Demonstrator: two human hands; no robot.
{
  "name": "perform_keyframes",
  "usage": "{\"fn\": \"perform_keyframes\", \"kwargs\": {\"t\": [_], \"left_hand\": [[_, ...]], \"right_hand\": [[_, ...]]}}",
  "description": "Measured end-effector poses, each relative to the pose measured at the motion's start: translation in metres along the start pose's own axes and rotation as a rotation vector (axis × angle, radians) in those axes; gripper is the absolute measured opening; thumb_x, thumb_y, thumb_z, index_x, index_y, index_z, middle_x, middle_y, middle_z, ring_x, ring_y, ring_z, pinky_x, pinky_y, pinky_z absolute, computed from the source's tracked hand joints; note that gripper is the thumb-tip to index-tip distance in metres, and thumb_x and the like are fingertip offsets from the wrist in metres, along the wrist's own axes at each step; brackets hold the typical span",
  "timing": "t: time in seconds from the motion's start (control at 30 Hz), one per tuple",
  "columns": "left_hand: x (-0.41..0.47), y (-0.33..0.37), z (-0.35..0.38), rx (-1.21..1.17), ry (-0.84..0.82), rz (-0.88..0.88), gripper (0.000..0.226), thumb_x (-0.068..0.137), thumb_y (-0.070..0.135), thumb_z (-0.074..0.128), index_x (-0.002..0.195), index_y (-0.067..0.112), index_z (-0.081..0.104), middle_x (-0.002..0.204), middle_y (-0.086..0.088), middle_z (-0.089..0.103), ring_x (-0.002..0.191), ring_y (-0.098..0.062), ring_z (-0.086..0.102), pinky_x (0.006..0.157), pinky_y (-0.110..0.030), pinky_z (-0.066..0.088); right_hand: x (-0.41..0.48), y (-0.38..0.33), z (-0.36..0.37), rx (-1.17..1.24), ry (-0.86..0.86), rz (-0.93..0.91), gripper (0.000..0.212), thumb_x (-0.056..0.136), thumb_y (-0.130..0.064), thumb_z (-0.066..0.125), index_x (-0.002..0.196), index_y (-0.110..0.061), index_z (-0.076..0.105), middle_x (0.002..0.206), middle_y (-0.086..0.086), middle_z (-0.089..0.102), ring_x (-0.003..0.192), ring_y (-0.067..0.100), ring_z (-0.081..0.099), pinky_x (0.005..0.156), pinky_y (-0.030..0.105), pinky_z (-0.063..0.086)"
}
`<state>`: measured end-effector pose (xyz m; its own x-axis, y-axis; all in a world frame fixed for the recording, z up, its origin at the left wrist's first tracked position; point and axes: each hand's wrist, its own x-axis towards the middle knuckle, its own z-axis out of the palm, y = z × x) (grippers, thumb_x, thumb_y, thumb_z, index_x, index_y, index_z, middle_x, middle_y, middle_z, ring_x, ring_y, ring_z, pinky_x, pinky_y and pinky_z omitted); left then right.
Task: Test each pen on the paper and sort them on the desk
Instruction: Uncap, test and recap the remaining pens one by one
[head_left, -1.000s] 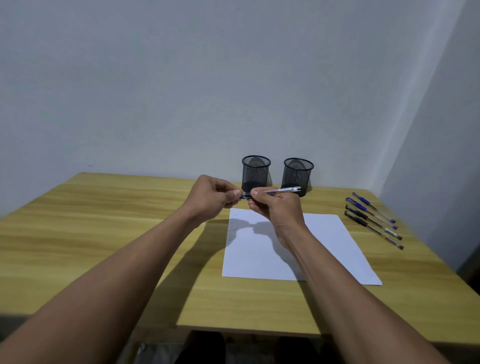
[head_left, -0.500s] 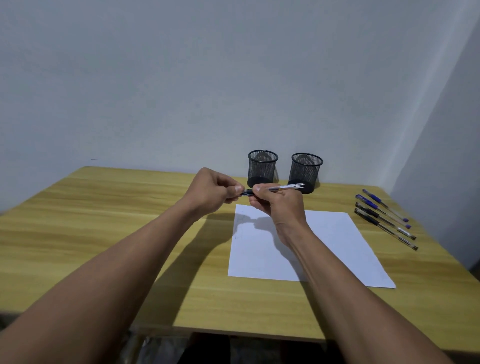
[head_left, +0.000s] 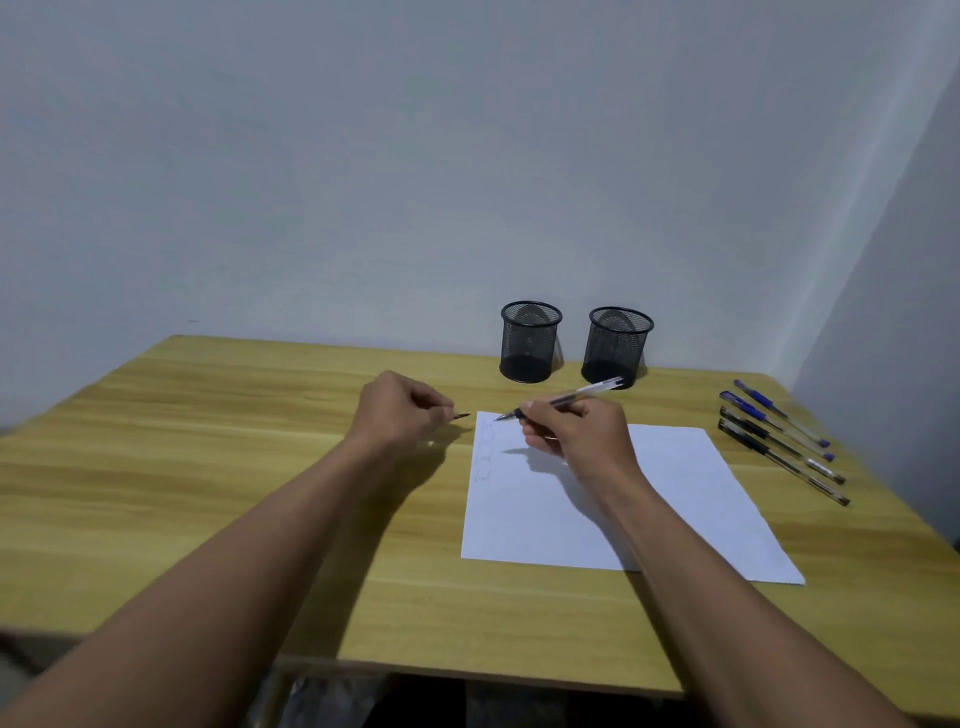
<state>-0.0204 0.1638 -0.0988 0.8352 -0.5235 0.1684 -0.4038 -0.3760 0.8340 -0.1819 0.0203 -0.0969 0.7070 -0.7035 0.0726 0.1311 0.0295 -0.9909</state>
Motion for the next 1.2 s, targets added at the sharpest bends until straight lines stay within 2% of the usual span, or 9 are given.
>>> {"fn": "perform_keyframes", "kwargs": {"t": [0.2,0.43,0.6,0.7,0.8,0.9,0.97,1.03,1.2], "left_hand": [[0.005,-0.011,0.028,0.210,0.142,0.010,0.005,0.077,0.025,0.081,0.082,0.023,0.081,0.085,0.008,0.077,0.085,-0.011,0.068,0.073,-0.026,0.052],[-0.018,-0.005,0.019,0.234,0.151,0.057,0.019,0.083,0.038,0.074,0.096,0.025,0.078,0.098,0.002,0.076,0.092,-0.015,0.066,0.075,-0.029,0.050],[-0.074,-0.017,0.002,0.332,-0.003,0.237,0.037,0.080,0.056,0.067,0.106,0.031,0.074,0.119,0.010,0.071,0.114,-0.012,0.062,0.092,-0.033,0.050],[-0.088,-0.026,-0.001,0.444,-0.104,0.253,0.057,0.074,0.070,0.066,0.120,0.036,0.069,0.141,0.006,0.058,0.137,-0.015,0.044,0.107,-0.033,0.039],[-0.085,-0.027,0.000,0.453,-0.117,0.235,0.062,0.072,0.074,0.063,0.123,0.039,0.067,0.146,0.004,0.053,0.142,-0.016,0.039,0.111,-0.038,0.036],[-0.083,-0.028,0.001,0.455,-0.129,0.226,0.065,0.070,0.077,0.060,0.124,0.041,0.066,0.148,0.004,0.051,0.142,-0.015,0.038,0.112,-0.040,0.035],[-0.083,-0.030,0.000,0.459,-0.151,0.226,0.068,0.070,0.078,0.058,0.127,0.041,0.064,0.151,0.005,0.047,0.144,-0.015,0.035,0.115,-0.042,0.032],[-0.084,-0.032,-0.002,0.455,-0.190,0.225,0.071,0.071,0.078,0.059,0.131,0.041,0.061,0.154,0.005,0.042,0.147,-0.015,0.029,0.118,-0.043,0.025],[-0.082,-0.034,-0.003,0.430,-0.231,0.196,0.079,0.065,0.082,0.058,0.134,0.042,0.058,0.157,0.005,0.037,0.149,-0.013,0.024,0.120,-0.043,0.020]], "right_hand": [[-0.012,0.008,0.011,-0.113,-0.020,0.035,0.013,0.096,-0.010,0.066,0.088,0.000,0.071,0.072,0.011,0.065,0.058,0.014,0.059,0.053,0.027,0.055],[-0.021,0.025,0.010,-0.161,0.015,0.081,0.017,0.094,-0.015,0.066,0.087,-0.002,0.073,0.067,0.009,0.068,0.063,0.019,0.062,0.055,0.031,0.051],[-0.025,0.026,0.011,-0.300,-0.036,0.018,0.017,0.093,-0.017,0.067,0.084,-0.005,0.074,0.070,0.007,0.071,0.066,0.018,0.065,0.058,0.036,0.056],[-0.028,0.025,0.013,-0.364,-0.029,-0.039,0.012,0.092,-0.017,0.067,0.083,-0.010,0.071,0.070,0.007,0.073,0.064,0.018,0.066,0.055,0.037,0.057],[-0.033,0.023,0.015,-0.357,-0.033,-0.048,0.018,0.091,-0.023,0.070,0.081,-0.009,0.067,0.068,0.010,0.072,0.057,0.021,0.061,0.049,0.033,0.049],[-0.036,0.028,0.015,-0.362,-0.051,-0.037,0.019,0.085,-0.027,0.073,0.075,-0.012,0.067,0.067,0.009,0.072,0.059,0.025,0.063,0.054,0.043,0.051],[-0.037,0.031,0.015,-0.417,-0.053,-0.053,0.016,0.084,-0.028,0.074,0.074,-0.015,0.069,0.068,0.005,0.074,0.067,0.025,0.070,0.067,0.051,0.058],[-0.038,0.030,0.015,-0.470,-0.059,-0.064,0.015,0.086,-0.026,0.074,0.076,-0.015,0.070,0.070,0.002,0.074,0.072,0.021,0.073,0.075,0.051,0.061],[-0.036,0.032,0.016,-0.505,-0.067,-0.058,0.017,0.086,-0.028,0.075,0.076,-0.015,0.071,0.069,-0.001,0.074,0.074,0.020,0.074,0.075,0.055,0.061]]}}
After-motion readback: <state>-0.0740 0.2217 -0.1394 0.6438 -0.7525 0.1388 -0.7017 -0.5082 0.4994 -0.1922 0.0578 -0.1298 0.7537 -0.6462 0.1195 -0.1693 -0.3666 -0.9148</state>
